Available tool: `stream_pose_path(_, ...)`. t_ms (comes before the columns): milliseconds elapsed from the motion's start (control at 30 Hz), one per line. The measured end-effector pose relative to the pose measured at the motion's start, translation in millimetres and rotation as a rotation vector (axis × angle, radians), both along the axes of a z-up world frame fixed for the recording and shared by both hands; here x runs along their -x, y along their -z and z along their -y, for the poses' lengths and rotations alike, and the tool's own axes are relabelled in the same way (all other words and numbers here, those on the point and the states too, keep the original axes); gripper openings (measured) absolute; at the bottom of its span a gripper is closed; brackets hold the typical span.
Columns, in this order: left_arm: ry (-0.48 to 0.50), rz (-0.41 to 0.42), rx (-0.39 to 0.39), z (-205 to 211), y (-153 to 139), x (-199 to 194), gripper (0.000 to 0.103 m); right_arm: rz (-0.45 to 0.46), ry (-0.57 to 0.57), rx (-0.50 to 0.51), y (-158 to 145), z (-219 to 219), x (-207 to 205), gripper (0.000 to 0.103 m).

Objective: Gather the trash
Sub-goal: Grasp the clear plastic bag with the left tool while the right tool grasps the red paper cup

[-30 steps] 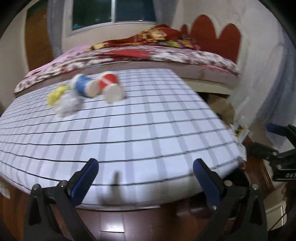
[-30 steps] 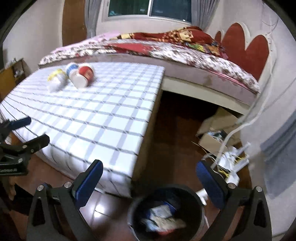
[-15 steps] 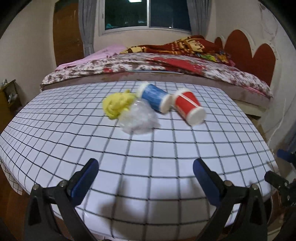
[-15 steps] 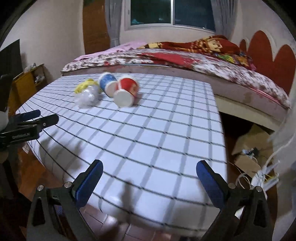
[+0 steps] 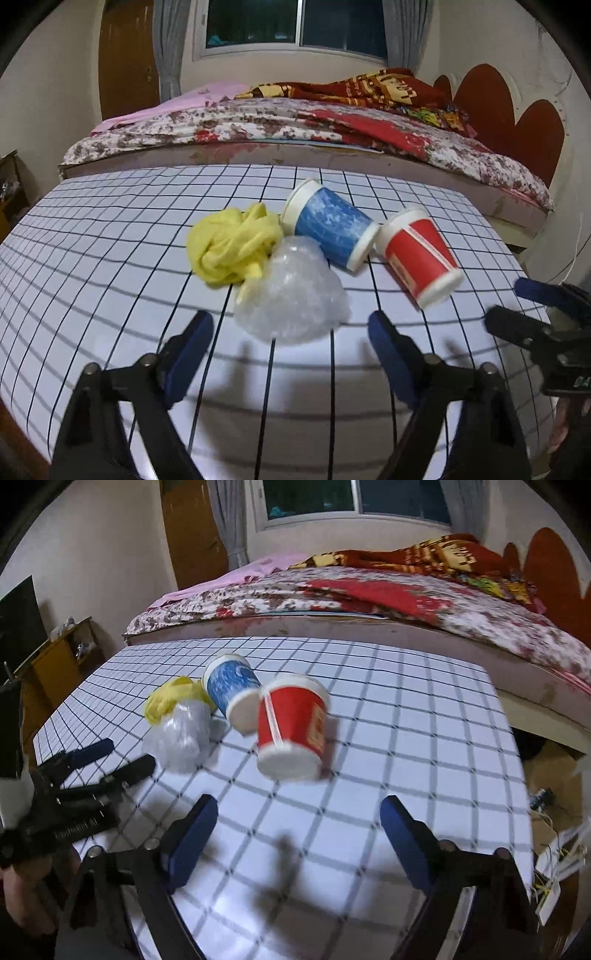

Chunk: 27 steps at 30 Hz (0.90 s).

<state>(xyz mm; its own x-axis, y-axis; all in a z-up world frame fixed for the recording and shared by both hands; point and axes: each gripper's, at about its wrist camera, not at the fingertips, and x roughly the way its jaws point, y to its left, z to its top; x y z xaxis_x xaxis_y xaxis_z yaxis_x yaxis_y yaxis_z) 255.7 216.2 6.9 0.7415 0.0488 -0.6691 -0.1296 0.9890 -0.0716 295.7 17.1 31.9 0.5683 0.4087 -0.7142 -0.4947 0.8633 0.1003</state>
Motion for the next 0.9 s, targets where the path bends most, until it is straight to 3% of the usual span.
stream_pose_path(233, 0.011, -0.045, 0.028, -0.6, 12.4, -26.3, 0.079, -0.14, -0.019, -0.03, 23.0, -26.3, -56.6, 0.083)
stream_pose_path(300, 0.011, -0.077, 0.032, 0.7, 18.9, -31.5, 0.076, -0.189, -0.023, -0.024, 33.7, -31.4, -65.4, 0.063)
stream_pose_path(333, 0.01, -0.09, 0.035, 0.9, 21.7, -34.1, 0.071, -0.201, -0.029, -0.028, 37.2, -31.8, -66.3, 0.06)
stream_pose_path(433, 0.038, -0.112, 0.071, 0.7, 27.3, -33.1, 0.036, -0.187, -0.03, -0.058, 33.4, -23.6, -57.4, 0.059)
stream_pose_path(567, 0.054, -0.071, 0.089, 1.5, 19.0, -12.6, 0.027, -0.124, -0.023, -0.049, 21.2, -5.3, -34.2, 0.059)
stream_pose_path(900, 0.118, 0.031, 0.074, 37.3, -17.5, 43.9, 0.027, -0.012, 0.009, -0.035, -11.8, 56.5, 29.9, 0.059)
